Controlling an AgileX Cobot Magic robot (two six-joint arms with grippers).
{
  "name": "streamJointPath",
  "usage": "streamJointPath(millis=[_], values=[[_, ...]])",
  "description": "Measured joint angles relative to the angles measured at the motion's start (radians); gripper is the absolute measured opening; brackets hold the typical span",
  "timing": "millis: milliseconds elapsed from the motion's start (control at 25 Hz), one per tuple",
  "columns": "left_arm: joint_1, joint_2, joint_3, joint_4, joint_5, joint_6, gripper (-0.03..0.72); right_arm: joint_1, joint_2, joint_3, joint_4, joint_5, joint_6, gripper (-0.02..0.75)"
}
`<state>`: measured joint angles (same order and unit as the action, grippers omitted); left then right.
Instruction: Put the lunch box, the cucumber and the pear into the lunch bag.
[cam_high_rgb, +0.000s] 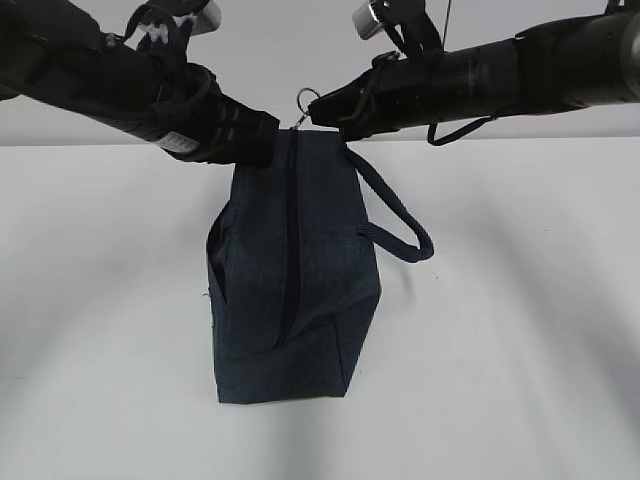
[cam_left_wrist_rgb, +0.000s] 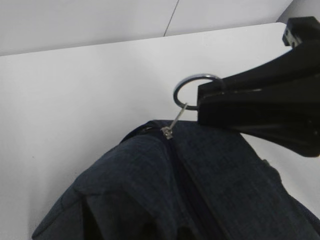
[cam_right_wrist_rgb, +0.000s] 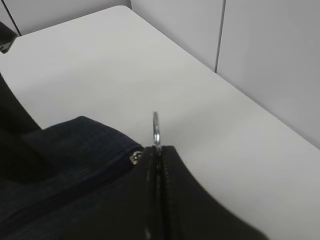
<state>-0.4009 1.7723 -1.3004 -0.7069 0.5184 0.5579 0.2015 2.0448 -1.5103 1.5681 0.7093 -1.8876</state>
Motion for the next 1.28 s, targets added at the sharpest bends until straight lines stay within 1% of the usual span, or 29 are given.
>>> streamJointPath(millis=[240,600,960,1280], values=[[0.0,-0.003,-0.001,0.002,0.034,0.001,0.029,-0.006,0.019,-0.006,0.0,0.0,0.0,0.0],[0.002,-0.042,-0.001,0.024,0.116,0.031,0.028,-0.032,0.059,-0.027,0.0,0.052,-0.002,0.0],[0.004,-0.053,-0.001,0.051,0.138,0.04,0.028,-0.04,0.081,-0.042,-0.008,0.076,-0.036,0.0],[0.004,-0.053,-0.001,0.055,0.168,0.073,0.028,-0.04,0.113,-0.046,-0.001,0.076,-0.074,0.0]])
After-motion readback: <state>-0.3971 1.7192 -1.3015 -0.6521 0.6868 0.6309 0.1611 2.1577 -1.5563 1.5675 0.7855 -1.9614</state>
